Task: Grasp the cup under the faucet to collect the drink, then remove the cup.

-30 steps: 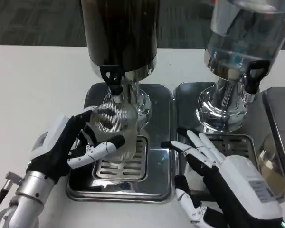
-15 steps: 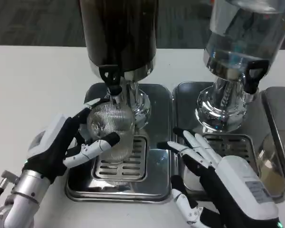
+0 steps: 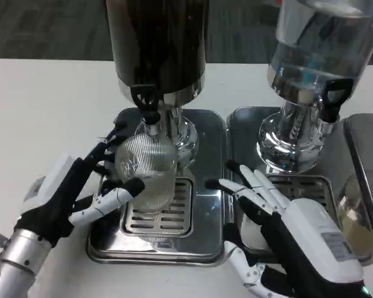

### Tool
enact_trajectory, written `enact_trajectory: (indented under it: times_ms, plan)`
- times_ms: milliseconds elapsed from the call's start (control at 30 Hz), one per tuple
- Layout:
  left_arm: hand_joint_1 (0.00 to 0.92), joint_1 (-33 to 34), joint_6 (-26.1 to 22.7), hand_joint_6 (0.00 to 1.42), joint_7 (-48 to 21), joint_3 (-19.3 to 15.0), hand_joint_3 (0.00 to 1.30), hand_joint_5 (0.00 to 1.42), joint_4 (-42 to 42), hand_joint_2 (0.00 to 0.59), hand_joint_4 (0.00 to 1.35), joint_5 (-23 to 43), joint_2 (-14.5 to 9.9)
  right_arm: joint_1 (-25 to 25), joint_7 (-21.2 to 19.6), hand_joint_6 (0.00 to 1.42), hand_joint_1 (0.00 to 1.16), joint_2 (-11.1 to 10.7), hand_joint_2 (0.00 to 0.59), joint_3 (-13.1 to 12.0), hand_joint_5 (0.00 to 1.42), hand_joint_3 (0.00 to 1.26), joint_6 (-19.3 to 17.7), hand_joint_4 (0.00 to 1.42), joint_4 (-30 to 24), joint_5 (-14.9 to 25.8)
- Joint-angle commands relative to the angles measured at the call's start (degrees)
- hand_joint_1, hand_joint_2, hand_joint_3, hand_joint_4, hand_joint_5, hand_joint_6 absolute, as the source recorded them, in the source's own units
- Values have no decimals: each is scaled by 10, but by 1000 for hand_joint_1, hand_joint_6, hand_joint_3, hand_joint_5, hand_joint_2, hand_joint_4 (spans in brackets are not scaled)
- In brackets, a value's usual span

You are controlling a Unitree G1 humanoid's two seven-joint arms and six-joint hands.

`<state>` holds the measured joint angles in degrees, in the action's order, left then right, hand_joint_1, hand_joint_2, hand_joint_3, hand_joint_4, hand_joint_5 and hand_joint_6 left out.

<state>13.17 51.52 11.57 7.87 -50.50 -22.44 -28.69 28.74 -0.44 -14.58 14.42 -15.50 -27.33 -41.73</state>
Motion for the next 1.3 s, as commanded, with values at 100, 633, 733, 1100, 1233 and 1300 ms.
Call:
enact_trajectory:
  times_ms: [100,633,733,1100,1233,1300]
  plan:
    - [46,-79,30,417,-39,-49,96,305,106,63,187,62,-45,-15,-9,143,420,2,586,5,26,210,-3,34,14,3]
    - [0,-145,-144,163,-538,-148,171,122,300,80,88,592,-130,-38,-18,144,414,4,586,20,26,210,-3,44,45,7]
    - [0,-130,-240,161,-616,-171,188,138,324,68,99,641,-131,-38,-22,144,413,5,586,20,26,208,-4,44,46,6]
    - [0,-59,-470,185,-747,-242,275,210,333,53,188,679,-127,-39,-34,155,409,8,586,29,33,198,-4,55,54,6]
    - [0,-32,-487,189,-756,-260,284,222,323,49,196,658,-128,-42,-42,159,408,4,586,34,37,198,-6,59,57,-12]
    - [0,-23,-491,199,-759,-264,290,225,321,49,200,648,-126,-42,-42,160,408,3,586,36,37,199,-5,57,59,-13]
